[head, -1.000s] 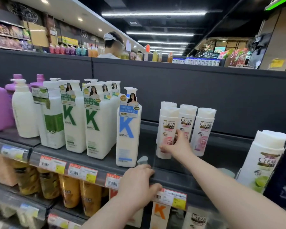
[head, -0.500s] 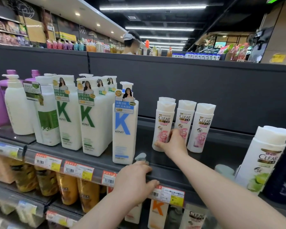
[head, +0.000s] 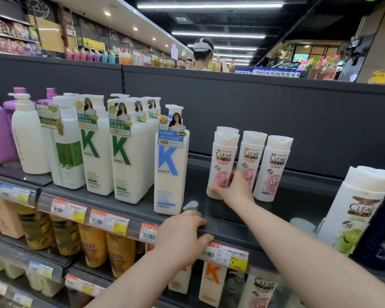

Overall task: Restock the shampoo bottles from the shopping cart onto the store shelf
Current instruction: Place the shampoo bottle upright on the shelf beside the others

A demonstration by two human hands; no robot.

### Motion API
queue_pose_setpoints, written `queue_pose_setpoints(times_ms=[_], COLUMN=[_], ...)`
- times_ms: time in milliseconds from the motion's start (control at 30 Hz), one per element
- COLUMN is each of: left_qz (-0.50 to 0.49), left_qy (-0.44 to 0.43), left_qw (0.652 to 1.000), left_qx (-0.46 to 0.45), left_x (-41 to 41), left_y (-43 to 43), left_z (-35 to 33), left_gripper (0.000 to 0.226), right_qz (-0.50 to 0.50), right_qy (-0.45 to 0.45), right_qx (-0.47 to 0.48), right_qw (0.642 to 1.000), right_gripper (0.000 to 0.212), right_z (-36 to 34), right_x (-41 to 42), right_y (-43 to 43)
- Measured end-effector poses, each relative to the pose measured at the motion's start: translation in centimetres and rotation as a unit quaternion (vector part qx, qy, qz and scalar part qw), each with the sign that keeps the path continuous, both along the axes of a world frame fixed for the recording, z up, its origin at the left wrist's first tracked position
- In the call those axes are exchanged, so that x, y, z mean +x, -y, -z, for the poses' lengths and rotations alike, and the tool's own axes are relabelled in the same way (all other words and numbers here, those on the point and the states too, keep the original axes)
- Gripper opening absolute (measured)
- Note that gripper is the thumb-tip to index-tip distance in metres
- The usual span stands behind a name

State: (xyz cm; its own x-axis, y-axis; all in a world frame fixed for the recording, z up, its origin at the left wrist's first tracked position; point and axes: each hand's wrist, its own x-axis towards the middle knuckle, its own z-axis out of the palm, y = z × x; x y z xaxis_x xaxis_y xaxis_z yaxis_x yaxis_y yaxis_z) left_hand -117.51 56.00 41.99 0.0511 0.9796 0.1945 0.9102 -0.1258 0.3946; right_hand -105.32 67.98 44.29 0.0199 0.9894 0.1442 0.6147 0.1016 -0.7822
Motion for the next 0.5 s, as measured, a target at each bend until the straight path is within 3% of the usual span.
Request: queue_pose_setpoints(times_ms=[300,500], left_qz=[0.004,0.038], left_qy=[-0.001,0.019], left_qw=[1.000,0.999], left_qx=[0.012,-0.006], left_x=[0.1,-0.6], left_y=[0.4,0.4], left_z=[0.0,-0.1], left_gripper=[0.046,0.051], right_qz=[-0.028,-0.007], right_qy=[-0.002,0.033], right_qx=[-0.007,0.010], right_qw=[1.000,0.999], right_gripper=[0.049,0.063], right_z=[0.1,-0.3], right_x=[0.8,1.7], right_y=[1.4,5.1])
